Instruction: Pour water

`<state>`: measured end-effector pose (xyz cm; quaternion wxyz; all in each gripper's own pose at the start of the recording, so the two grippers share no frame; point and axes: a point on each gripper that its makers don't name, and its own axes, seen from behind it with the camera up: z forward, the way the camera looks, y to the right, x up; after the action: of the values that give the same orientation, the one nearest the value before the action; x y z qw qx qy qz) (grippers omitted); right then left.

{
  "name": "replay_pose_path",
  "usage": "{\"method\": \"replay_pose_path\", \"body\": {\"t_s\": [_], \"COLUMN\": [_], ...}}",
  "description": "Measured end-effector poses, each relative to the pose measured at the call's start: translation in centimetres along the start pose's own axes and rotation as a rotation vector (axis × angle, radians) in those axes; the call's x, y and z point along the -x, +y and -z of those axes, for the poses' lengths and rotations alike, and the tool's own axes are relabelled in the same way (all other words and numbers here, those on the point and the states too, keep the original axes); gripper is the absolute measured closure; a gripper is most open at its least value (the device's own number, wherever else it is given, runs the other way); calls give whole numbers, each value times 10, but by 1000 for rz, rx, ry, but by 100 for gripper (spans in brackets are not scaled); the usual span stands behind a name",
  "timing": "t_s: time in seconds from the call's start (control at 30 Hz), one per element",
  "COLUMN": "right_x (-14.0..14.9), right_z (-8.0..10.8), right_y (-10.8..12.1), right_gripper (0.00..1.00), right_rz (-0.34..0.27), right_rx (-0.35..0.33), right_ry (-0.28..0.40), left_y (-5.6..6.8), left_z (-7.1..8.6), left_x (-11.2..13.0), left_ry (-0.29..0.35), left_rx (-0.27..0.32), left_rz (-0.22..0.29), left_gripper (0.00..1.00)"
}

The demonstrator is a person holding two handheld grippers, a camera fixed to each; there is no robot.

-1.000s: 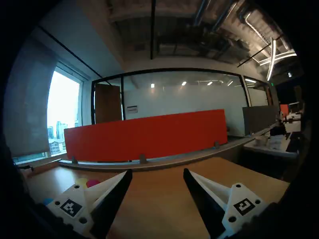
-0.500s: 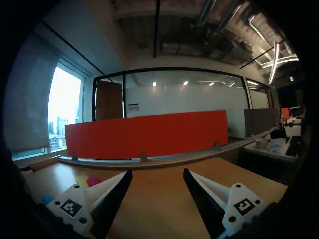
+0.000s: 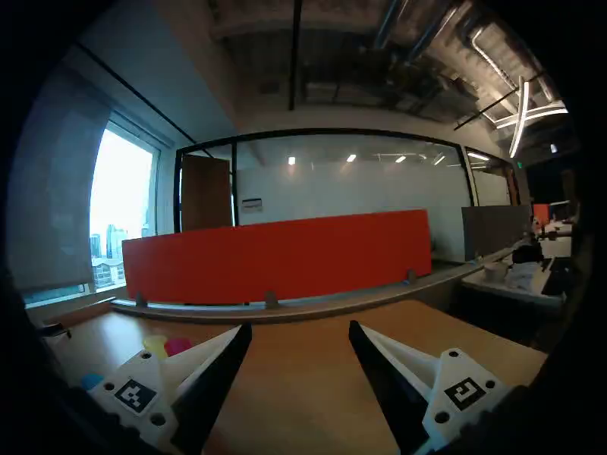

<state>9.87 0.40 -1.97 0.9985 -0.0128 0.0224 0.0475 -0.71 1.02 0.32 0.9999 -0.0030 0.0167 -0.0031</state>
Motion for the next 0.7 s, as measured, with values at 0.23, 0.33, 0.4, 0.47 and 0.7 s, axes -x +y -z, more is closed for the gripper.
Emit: {"method": "replay_pose_path", "body": {"t_s": [0.23,0.33,0.4,0.47,0.7], "right_x": [1,0,-1,-2,-5], "right_z": [1,2,2,2,4], "right_y": [-1,-3,-4,-5,-13], "right_gripper": [1,1,1,1,1], "right_rz": [0,-1,-1,1,1], "right_rx": [0,-4,-7,-10,-31], "right_ry": [0,2,4,8,10], "left_y": [0,0,0,1,1], "left_z": [0,-1,0,-1,-2], "left_x": [4,6,7,7,8], "left_ry": [-17,-23,-24,-24,-26], "left_rx": [2,0,0,4,8], "left_rz": [-3,-3,-3,-3,-4], "left_gripper": [17,16,16,16,16]}}
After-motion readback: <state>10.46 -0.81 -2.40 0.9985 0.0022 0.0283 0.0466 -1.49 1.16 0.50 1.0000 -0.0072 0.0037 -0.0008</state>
